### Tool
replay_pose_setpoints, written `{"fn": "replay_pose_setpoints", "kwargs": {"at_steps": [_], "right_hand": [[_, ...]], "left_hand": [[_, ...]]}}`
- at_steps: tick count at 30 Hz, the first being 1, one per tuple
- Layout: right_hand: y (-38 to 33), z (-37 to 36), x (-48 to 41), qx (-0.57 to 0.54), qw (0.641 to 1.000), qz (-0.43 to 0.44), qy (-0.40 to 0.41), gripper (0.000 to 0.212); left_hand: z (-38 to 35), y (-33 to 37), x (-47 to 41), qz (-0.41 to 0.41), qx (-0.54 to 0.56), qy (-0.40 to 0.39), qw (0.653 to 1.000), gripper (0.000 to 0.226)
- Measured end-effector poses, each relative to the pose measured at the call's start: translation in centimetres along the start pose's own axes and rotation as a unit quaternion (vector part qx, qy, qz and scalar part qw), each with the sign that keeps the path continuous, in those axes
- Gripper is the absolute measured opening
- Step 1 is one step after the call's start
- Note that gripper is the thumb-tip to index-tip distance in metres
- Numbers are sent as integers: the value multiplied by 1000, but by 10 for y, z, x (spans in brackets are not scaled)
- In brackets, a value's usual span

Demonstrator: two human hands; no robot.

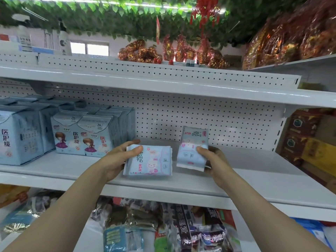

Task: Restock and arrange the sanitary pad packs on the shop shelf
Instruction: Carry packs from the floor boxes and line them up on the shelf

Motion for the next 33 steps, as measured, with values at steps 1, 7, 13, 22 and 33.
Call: {"fn": "replay_pose_setpoints", "kwargs": {"at_steps": [1, 7, 13, 22, 33], "right_hand": [[0, 0, 0, -4, 1000, 2, 3, 65], [-4, -5, 3, 4, 999, 28, -29, 87], [-4, -2, 3, -5, 1000, 27, -11, 77], [-15, 4, 6, 52, 997, 44, -24, 77], [-33, 1, -11, 108, 993, 28, -39, 80]], "left_hand": [[-1, 0, -1, 1, 0, -1, 1000, 41], [0, 1, -1, -4, 0, -1, 1000, 50], [4, 1, -3, -9, -38, -14, 999, 109], [7, 27, -8, 4, -187, -23, 982, 67], [-25, 70, -19, 109, -492, -119, 856, 85]]}}
Point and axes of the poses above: each hand's wrist, its own x-axis away from the middle knuckle, its own z-axis out of the back of the hand, y = z × x, the point moved 4 cm from there along -x, towards the middle knuckle, and after that the axes turned 2 degrees about x, right-handed, at the moved point
